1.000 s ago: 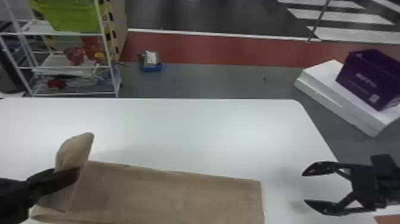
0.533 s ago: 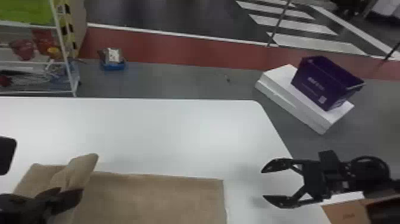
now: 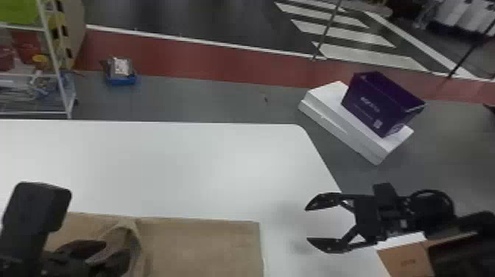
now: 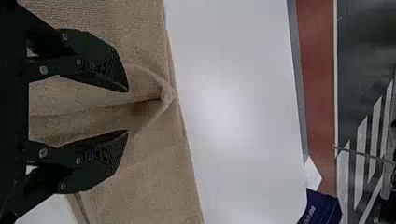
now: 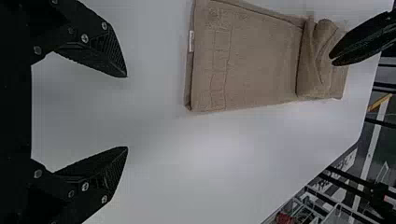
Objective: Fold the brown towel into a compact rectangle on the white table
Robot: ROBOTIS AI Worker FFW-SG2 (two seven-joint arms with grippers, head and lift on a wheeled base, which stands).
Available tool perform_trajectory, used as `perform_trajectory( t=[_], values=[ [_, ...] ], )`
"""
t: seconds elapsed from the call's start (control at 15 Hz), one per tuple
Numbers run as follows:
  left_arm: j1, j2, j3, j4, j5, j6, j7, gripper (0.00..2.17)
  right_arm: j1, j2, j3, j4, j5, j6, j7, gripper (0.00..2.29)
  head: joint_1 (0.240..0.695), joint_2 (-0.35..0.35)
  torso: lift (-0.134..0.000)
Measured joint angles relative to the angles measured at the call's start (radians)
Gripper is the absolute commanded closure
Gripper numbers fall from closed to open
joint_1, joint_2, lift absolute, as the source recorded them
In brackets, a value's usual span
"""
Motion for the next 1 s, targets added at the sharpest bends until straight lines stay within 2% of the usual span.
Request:
perform_trajectory(
  t=[0.13,0.27,0.4,0.53,0.6,0.67,0.8,1.0],
  values=[
    [0.0,0.0,-0.02,0.0,0.058,-0.012,0.044,0.02,-0.001,0.001,-0.001,-0.001,-0.001,0.002,0.0,0.39,0.695,-0.35,-0.124],
    [0.003,0.0,-0.025,-0.01,0.081,-0.02,0.051,0.02,-0.003,0.002,-0.008,-0.013,-0.008,0.023,0.0,0.39,0.695,-0.35,-0.124],
    [0.023,0.0,0.004,-0.029,0.091,-0.044,0.051,0.02,0.0,0.006,-0.027,-0.047,-0.031,0.077,0.0,0.39,0.695,-0.35,-0.124],
    [0.059,0.0,0.071,-0.062,0.136,-0.08,0.049,0.02,0.009,0.015,-0.047,-0.11,-0.075,0.222,0.0,0.39,0.695,-0.35,-0.124],
    [0.079,0.0,0.111,-0.079,0.165,-0.11,0.046,0.02,0.012,0.023,-0.052,-0.148,-0.1,0.355,0.0,0.39,0.695,-0.35,-0.124],
    [0.103,0.0,0.164,-0.094,0.198,-0.156,0.044,0.01,0.019,0.04,-0.059,-0.208,-0.125,0.562,0.0,0.39,0.695,-0.35,-0.124],
    [0.132,0.0,0.294,-0.098,0.284,-0.239,0.038,0.01,0.044,0.091,-0.073,-0.362,-0.151,0.969,0.0,0.39,0.695,-0.3,-0.124],
    [0.137,0.0,0.533,-0.027,0.516,-0.394,0.064,0.0,0.052,0.177,-0.086,-0.607,-0.161,1.544,0.0,0.39,0.695,-0.168,-0.124]
  ],
)
